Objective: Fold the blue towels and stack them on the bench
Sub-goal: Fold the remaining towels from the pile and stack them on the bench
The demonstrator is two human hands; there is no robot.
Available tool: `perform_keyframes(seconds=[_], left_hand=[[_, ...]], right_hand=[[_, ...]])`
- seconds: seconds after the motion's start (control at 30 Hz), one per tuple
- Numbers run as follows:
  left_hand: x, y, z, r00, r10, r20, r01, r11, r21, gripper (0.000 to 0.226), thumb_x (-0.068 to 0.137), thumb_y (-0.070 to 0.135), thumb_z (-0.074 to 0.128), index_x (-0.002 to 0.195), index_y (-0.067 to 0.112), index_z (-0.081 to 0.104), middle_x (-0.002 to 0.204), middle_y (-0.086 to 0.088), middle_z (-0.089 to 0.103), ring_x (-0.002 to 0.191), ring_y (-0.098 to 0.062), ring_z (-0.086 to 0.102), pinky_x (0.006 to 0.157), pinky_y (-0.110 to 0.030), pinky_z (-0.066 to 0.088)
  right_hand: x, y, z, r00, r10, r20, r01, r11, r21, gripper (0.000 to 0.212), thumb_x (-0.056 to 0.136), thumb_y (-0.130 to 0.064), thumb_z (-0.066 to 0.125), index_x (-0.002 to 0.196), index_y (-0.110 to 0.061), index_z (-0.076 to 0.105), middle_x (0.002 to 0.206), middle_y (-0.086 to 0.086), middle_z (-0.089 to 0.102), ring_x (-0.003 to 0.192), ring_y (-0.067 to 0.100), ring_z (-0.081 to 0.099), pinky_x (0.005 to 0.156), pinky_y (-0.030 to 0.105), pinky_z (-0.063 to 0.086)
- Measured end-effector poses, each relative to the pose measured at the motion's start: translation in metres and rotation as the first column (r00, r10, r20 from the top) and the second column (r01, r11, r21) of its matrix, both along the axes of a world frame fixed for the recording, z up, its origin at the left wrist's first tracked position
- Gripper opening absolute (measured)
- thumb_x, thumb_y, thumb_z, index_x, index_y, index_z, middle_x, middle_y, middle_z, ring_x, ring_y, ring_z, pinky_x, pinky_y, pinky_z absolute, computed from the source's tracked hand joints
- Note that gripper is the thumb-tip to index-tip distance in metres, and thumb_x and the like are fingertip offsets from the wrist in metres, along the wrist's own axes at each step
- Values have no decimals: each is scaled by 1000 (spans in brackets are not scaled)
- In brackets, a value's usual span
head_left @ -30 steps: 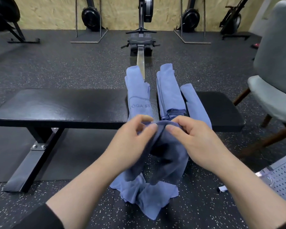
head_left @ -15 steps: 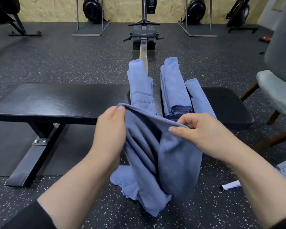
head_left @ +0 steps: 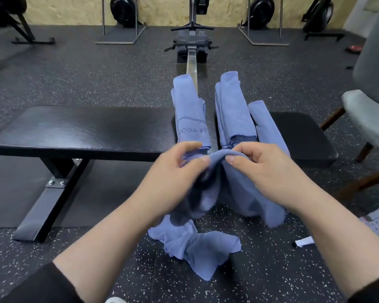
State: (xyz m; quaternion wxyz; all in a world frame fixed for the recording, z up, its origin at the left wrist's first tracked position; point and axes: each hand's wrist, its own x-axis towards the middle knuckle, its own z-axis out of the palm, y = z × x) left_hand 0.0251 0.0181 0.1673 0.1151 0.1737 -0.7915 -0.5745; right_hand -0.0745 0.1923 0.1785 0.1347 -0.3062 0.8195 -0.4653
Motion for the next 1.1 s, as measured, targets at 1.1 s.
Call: perform_keyframes(seconds=[1.1], left_hand=[[-6, 0, 4, 997, 59, 42, -65, 985, 160, 46, 91, 9, 47, 120, 39, 65, 110, 9, 73, 103, -7, 67, 97, -32, 51]], right_hand=[[9, -14, -4, 998, -39, -47, 34, 993, -109, 20, 105, -22, 50, 110, -38, 61, 64, 10, 44, 58, 19, 42, 56, 46, 46]])
